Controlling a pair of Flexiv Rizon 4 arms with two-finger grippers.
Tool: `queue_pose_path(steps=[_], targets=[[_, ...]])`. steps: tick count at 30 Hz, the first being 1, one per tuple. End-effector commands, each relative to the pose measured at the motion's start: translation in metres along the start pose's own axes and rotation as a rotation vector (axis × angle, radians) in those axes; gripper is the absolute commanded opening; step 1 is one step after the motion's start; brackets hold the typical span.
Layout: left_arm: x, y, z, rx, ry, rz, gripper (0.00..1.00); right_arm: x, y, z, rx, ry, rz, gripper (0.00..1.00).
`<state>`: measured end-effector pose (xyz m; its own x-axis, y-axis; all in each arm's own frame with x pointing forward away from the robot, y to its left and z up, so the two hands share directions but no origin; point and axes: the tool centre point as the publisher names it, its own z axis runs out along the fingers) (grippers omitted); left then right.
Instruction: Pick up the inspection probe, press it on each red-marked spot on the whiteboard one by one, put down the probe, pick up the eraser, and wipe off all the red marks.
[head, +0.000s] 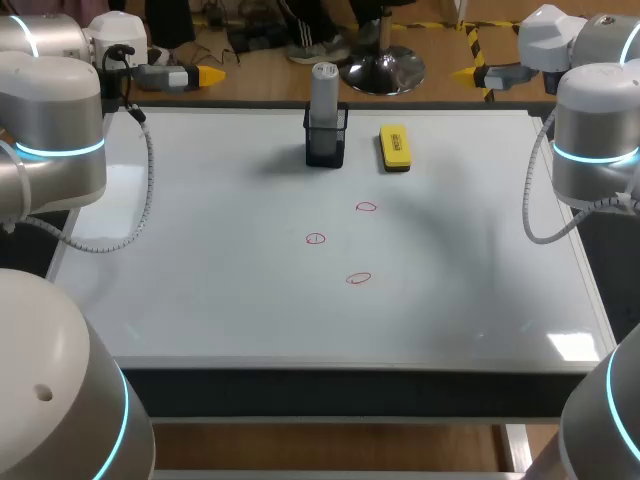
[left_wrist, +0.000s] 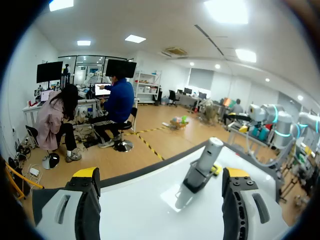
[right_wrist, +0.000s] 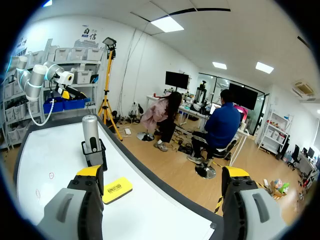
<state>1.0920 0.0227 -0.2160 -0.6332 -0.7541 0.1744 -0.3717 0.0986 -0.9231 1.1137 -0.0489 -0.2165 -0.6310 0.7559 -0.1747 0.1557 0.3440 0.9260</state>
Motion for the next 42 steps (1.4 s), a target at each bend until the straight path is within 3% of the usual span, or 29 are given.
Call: queue_pose_path(steps=[1,40,42], targets=[[0.0000,0.0008,0.0003,0.003,-0.001,0.000,1.00,-0.0005,0.0001,0.0000,0.001,0.001,0.000,1.00],[0.0000,0.0008,0.0003,0.003,-0.001,0.000,1.00,-0.0005,0.0001,0.0000,0.001,0.001,0.000,1.00],[0.0032,-0.0002,0.0043,0.014,0.049,0.024,1.00,-0.0005,0.0001,0.0000,0.001,0.001,0.000,1.00]])
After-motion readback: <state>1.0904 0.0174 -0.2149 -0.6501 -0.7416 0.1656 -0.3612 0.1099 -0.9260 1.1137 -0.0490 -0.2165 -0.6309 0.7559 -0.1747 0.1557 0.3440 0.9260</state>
